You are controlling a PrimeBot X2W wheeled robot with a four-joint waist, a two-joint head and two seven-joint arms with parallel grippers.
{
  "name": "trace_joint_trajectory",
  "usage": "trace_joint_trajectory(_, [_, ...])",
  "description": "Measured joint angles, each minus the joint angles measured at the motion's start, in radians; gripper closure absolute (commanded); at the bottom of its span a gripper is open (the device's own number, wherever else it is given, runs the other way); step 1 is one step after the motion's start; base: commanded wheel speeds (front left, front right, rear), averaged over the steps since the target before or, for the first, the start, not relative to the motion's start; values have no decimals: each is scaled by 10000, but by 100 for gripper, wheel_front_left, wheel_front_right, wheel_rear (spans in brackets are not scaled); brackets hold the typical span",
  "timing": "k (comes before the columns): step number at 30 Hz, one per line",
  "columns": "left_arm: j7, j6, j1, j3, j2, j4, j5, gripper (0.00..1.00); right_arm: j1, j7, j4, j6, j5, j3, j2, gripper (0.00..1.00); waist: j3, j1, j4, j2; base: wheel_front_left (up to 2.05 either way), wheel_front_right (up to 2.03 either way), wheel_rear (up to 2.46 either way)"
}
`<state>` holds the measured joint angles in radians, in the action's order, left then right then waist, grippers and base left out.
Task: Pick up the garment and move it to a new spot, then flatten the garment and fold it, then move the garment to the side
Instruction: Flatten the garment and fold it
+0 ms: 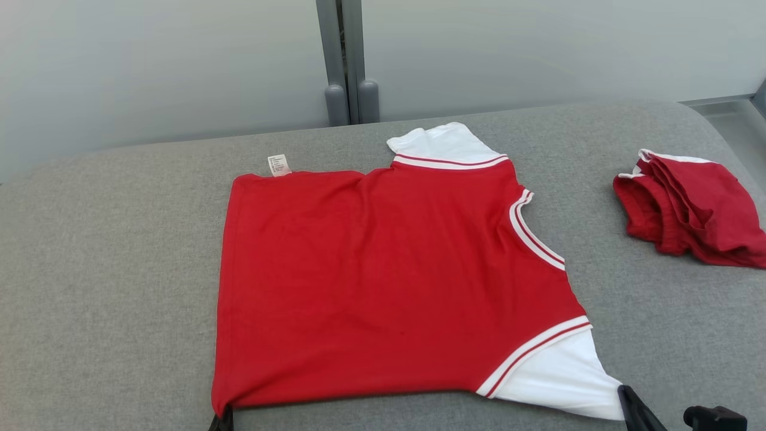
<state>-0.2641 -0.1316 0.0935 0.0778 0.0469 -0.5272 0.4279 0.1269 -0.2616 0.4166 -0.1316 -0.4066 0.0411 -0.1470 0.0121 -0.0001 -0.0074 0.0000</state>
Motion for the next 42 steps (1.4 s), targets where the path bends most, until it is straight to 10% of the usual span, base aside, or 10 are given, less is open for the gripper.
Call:
trace_joint_trajectory(12, [0,2,-1318,608,8,1258,188,100,-2355,-2,-988,2,-130,-240,230,100,676,0,199,0,0,0,0])
trace_joint_trajectory(34, [0,2,-4910,719,15,-491,-63,93,-7426,-2,1521,2,1459,-261,48,100,3015,1,582,0,0,0,0])
trace_joint_trajectory(35, [0,2,-4957,662,13,-596,-25,22,-7489,-2,1526,2,1509,-362,86,67,3071,1,587,0,0,0,0])
trace_joint_trajectory(36, [0,2,-4982,594,12,-640,31,0,-7526,-2,1530,2,1561,-408,102,0,3109,1,589,0,0,0,0])
trace_joint_trajectory(42, [0,171,-4969,-17,19,-42,-182,0,-7207,-2,1072,2,2069,-1012,290,0,3171,1,595,0,0,0,0])
